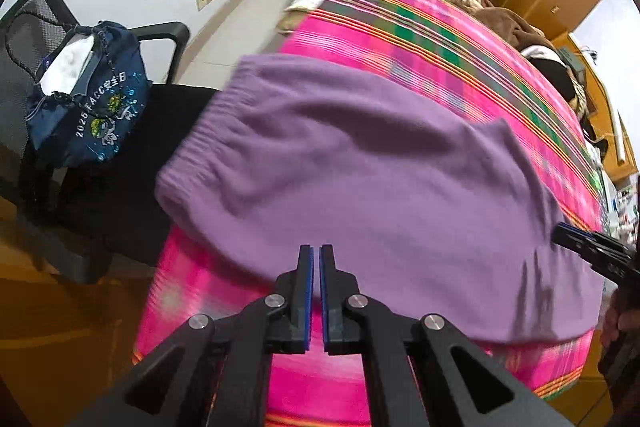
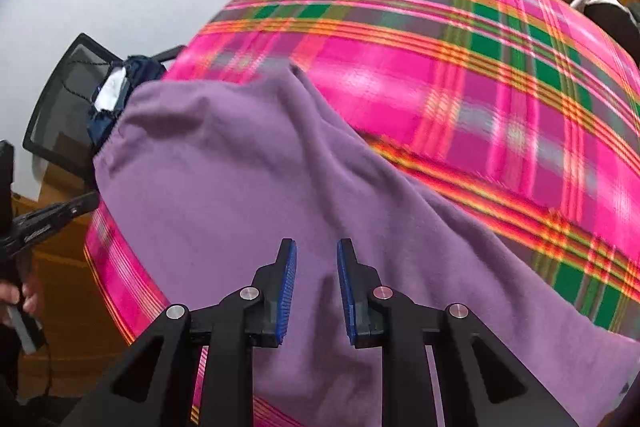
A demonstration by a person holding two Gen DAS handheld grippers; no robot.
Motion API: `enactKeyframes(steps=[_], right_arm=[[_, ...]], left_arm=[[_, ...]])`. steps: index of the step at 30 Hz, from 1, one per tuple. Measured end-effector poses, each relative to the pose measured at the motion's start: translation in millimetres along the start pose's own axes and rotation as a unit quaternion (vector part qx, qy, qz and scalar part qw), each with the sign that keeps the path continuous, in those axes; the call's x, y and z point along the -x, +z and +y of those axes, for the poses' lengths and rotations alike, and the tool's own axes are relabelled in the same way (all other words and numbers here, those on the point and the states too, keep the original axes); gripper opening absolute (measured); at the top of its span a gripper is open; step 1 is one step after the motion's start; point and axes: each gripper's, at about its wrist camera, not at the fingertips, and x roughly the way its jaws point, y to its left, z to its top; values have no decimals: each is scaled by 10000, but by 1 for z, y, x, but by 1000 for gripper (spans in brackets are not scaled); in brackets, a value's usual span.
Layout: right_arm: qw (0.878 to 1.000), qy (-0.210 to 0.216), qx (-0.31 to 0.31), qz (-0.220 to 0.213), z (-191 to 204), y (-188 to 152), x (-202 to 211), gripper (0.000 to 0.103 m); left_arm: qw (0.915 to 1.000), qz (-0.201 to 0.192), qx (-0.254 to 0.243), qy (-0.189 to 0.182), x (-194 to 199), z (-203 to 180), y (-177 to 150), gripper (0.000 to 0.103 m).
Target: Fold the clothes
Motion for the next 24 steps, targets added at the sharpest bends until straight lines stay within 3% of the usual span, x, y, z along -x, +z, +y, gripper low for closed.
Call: enactKeyframes(steps=[7,12,15,18,21,24], right_arm=[[9998,-25,-136,-125,28,46,-15,22],[9972,-538,-513,12,15,80,-41,20],[9952,-582,-769,-187,19,90,-28,21],[9981,-264,-465,-297,57,92,-21,21],[9999,109,63,-108,103,93,-33,21],[9994,195,291,61,130,101,-56,21]], left_arm=[[9994,330,27,-102,-26,49,8,2],[9980,391,-186,-460,-33,61,6,2],[9970,486,-171,-582,-32,66,8,2],[9965,446,-185,-683,-18,70,8,2],[9962,404,-251,-733,-14,71,10,2],[9960,484,-267,-708,-20,75,10,2]])
